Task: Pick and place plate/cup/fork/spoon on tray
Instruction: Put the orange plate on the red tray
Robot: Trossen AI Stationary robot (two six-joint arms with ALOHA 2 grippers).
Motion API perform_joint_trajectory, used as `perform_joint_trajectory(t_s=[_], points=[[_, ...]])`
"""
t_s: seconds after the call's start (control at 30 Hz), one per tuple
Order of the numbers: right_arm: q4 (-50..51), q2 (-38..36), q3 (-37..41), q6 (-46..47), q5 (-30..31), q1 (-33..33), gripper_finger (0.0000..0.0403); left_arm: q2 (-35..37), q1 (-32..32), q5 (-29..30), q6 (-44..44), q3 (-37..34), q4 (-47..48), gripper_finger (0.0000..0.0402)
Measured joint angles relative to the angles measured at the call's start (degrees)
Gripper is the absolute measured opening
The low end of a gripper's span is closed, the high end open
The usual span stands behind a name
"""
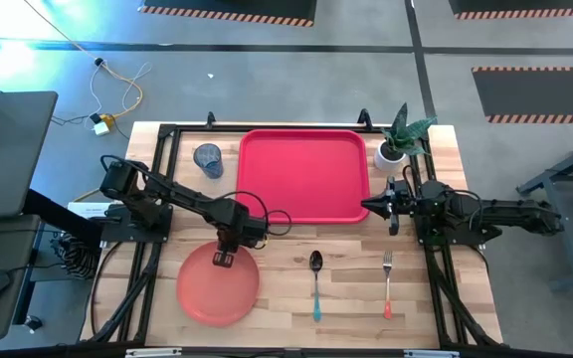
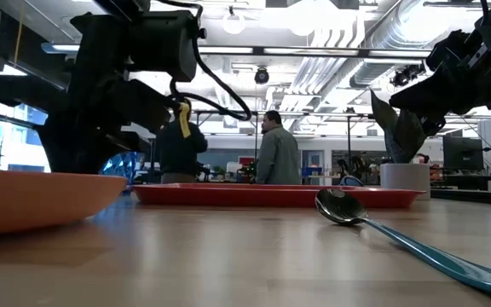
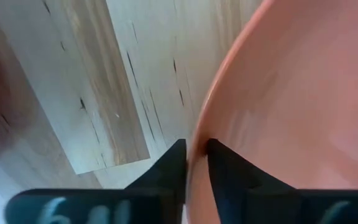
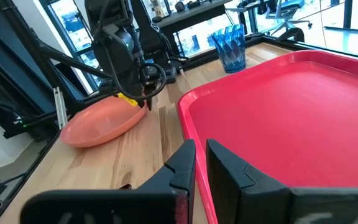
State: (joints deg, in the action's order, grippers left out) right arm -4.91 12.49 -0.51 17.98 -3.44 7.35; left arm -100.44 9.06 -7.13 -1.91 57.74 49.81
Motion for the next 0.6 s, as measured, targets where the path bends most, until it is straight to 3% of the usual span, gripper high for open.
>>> perform_joint_trajectory(t_s=[0.17, 0.37, 0.6], points=[[0.0, 0.0, 0.01, 0.0, 0.01, 0.0, 0.0029, 0.22, -0.05, -0.83, 0.11, 0.07, 0.34, 0.0008], [0.0, 0.0, 0.02, 0.48, 0.02, 0.0, 0.0029, 0.48, -0.87, -1.8, 0.2, 0.07, 1.53, 0.0005], [0.0, 0.0, 0.02, 9.05, 2.46, 0.0, 0.0029, 0.39, -3.05, -1.47, 0.0, 2.24, 3.7, 0.0001]])
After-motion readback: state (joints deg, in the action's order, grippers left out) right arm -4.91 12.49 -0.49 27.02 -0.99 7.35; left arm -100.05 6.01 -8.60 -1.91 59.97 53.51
